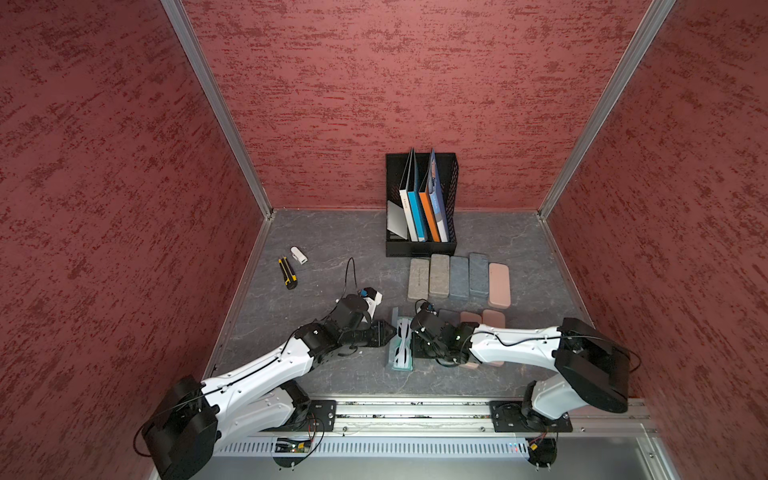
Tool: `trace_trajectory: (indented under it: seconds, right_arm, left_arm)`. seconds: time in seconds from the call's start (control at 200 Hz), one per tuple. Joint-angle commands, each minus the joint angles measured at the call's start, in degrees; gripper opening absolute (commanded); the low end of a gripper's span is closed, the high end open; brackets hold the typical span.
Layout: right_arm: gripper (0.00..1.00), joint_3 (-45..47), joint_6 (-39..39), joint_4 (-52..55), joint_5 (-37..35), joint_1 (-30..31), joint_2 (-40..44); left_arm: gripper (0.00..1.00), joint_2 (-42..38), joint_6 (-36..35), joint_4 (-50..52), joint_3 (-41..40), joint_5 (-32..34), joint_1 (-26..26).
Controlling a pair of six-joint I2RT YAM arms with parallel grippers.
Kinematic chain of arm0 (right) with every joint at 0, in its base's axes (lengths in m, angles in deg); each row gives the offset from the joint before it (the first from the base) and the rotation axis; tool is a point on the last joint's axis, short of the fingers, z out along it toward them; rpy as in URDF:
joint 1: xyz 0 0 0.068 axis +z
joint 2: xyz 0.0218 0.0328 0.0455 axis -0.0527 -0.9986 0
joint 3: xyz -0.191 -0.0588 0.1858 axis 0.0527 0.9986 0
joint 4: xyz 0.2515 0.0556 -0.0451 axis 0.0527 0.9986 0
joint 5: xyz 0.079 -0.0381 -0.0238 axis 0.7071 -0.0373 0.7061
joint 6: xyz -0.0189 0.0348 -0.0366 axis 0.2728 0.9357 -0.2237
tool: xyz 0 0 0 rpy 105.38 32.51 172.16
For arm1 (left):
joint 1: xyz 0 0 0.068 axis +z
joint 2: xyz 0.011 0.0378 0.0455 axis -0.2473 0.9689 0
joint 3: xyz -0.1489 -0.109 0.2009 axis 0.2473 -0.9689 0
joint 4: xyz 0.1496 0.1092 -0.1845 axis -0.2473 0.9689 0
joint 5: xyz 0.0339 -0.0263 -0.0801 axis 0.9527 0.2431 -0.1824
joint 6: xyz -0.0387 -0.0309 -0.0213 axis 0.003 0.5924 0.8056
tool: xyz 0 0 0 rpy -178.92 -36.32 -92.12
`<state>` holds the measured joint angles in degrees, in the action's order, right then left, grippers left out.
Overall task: Close the glasses case
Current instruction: Close the glasses case at the center of the board.
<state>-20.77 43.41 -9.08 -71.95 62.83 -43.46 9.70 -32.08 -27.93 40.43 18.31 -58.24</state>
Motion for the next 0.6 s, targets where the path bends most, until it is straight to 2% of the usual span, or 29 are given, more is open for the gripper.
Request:
trace_trajectory:
  seconds: [0.0,0.406,0.591]
  right_arm:
    - [0.13,1.1,0.3,-1.4,-1.9,0.3,1.1]
    - [0.08,2.6,0.4,-1.8,-2.3,0.3,2.7]
    - [0.08,2.8,0.2,-1.6,-2.4,0.3,3.4]
  left_arm:
    - [0.31,1.1,-0.6,-1.8,-0.1,0.1,-1.1]
    - [0.21,3.8,0.3,-3.4,0.0,2.4,-4.3]
    - [0.2,4.9,0.3,-3.5,0.5,2.5,-4.9]
